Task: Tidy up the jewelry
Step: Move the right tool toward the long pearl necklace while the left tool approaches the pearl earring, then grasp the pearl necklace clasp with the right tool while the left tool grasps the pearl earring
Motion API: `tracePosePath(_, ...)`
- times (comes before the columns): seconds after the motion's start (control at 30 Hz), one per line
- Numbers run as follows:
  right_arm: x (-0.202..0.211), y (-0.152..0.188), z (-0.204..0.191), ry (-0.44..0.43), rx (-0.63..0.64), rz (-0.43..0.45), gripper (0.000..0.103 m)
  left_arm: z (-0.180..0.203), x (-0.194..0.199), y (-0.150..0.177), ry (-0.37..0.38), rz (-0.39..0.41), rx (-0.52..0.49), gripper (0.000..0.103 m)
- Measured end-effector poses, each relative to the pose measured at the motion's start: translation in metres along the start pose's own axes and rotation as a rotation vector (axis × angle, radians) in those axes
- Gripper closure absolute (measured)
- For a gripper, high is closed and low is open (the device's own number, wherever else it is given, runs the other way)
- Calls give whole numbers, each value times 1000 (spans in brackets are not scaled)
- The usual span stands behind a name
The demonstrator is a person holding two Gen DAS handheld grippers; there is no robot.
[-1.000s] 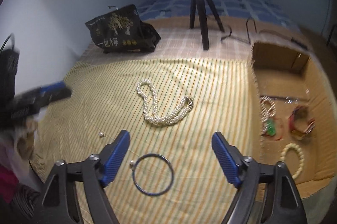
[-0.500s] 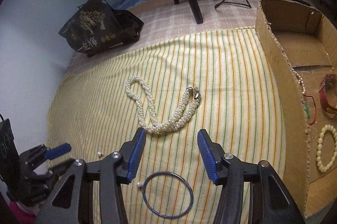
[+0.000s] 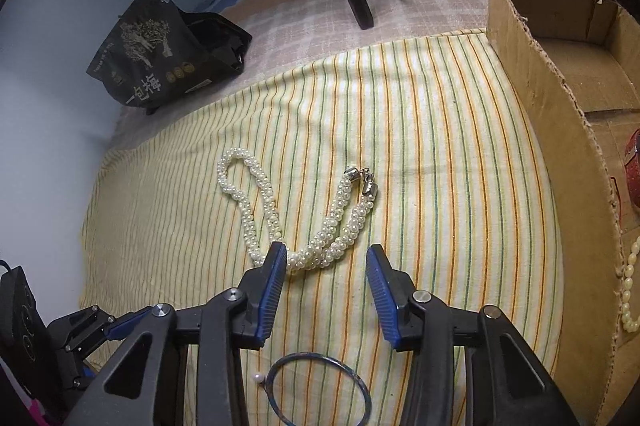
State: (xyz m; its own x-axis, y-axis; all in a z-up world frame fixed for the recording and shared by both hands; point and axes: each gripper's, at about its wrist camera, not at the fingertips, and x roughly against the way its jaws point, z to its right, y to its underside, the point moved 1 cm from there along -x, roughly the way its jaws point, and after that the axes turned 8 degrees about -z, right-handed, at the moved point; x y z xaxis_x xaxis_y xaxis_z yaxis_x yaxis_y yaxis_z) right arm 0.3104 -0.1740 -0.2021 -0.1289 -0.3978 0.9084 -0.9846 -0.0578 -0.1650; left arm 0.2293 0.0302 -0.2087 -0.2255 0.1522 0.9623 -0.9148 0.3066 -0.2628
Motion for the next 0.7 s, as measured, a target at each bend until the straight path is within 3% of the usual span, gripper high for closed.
tracePosePath(0.2, -7, -4, -4, 1, -2, 1, 59, -2, -8, -6, -5, -5, 2, 72)
tracePosePath(0.3, -11, -7, -7, 4, -3, -1, 59, -2, -12, -6, -6, -15, 1, 79)
tracePosePath(0.57, -19, -10, -12, 32, 4, 4, 59, 2, -22, -8, -22, -19, -20, 84)
tracePosePath(0.7, -21, -9, -18, 106, 56, 20, 79, 5, -23, -10, -19, -18, -31, 93)
